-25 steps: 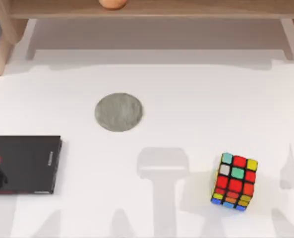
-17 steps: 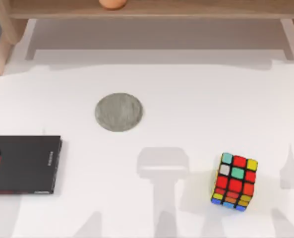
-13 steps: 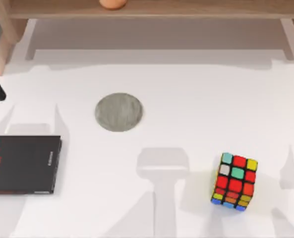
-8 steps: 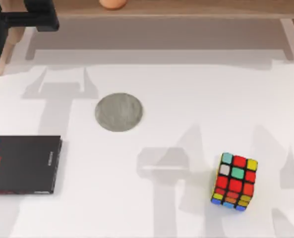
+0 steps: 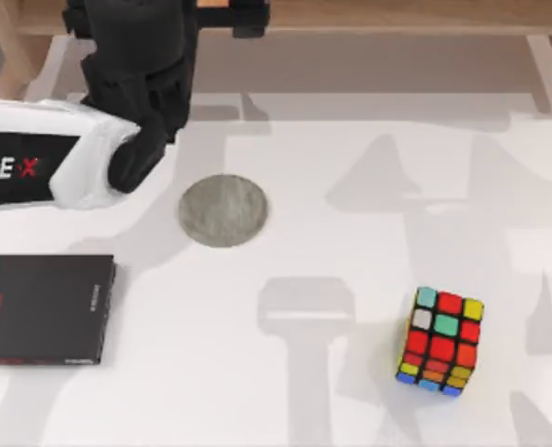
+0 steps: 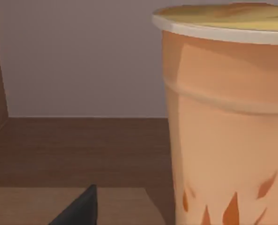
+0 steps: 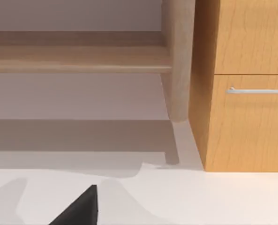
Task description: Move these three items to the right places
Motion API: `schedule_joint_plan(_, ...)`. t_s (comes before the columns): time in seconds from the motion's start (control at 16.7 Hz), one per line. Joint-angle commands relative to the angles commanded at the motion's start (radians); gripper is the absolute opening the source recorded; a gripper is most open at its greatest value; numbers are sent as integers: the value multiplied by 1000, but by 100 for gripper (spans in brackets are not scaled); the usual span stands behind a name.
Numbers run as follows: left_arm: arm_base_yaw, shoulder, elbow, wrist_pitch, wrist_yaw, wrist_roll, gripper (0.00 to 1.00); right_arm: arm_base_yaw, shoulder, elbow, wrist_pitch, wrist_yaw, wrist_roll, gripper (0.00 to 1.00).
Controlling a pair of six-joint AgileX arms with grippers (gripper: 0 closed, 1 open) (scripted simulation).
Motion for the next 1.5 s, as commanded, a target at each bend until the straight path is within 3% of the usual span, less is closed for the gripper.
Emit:
schedule_joint_plan(0.6, -21, 106, 75, 37, -21, 0, 100, 0, 0, 0, 0, 0, 0, 100)
schedule_joint_plan(1.14, 41, 319, 413, -85, 45, -2, 100, 0, 0, 0, 0, 0, 0, 100)
schedule_joint_plan(1.5, 48, 338, 444, -98, 53, -2, 100, 0, 0, 0, 0, 0, 0, 100)
